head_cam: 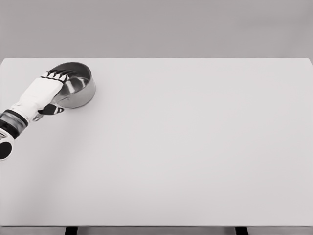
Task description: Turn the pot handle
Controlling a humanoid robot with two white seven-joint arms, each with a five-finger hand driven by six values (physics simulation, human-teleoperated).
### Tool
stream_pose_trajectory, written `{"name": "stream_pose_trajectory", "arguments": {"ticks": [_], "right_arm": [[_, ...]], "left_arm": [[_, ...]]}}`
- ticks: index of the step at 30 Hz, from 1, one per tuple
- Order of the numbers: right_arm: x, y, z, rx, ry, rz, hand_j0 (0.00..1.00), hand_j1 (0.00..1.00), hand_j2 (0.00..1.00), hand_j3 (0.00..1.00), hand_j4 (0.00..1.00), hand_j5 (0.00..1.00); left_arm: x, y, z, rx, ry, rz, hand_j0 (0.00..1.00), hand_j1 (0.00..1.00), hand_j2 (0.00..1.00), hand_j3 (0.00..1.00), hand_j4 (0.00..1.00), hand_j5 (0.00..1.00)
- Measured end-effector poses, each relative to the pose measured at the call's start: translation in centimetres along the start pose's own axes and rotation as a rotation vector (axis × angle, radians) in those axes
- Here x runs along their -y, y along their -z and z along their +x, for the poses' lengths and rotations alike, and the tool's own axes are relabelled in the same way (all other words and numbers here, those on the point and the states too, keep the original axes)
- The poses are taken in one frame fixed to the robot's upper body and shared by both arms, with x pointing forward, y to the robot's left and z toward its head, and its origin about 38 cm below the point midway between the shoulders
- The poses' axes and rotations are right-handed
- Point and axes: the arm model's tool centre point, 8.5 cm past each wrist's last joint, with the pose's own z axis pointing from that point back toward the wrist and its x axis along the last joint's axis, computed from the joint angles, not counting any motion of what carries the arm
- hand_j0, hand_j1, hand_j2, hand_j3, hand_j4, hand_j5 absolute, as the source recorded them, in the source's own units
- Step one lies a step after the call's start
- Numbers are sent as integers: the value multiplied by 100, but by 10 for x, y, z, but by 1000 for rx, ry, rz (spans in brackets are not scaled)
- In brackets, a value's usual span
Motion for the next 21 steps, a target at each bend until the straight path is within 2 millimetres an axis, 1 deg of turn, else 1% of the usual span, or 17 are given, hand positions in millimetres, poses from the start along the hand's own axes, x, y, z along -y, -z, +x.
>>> {"name": "stream_pose_trajectory", "arguments": {"ticks": [5,8,11,21], "right_arm": [[0,0,0,0,0,0,100,100,100,100,100,100],[0,0,0,0,0,0,100,100,100,100,100,100],[0,0,0,0,0,0,100,100,100,100,100,100],[0,0,0,0,0,0,100,100,100,100,100,100]], "left_arm": [[0,0,-1,-3,2,-1,100,100,100,100,100,100],[-6,-5,-10,-18,22,-4,100,100,100,100,100,100],[-7,-7,-15,-25,31,-8,100,100,100,100,100,100],[-6,-9,-18,-31,37,-14,100,100,100,100,100,100]]}}
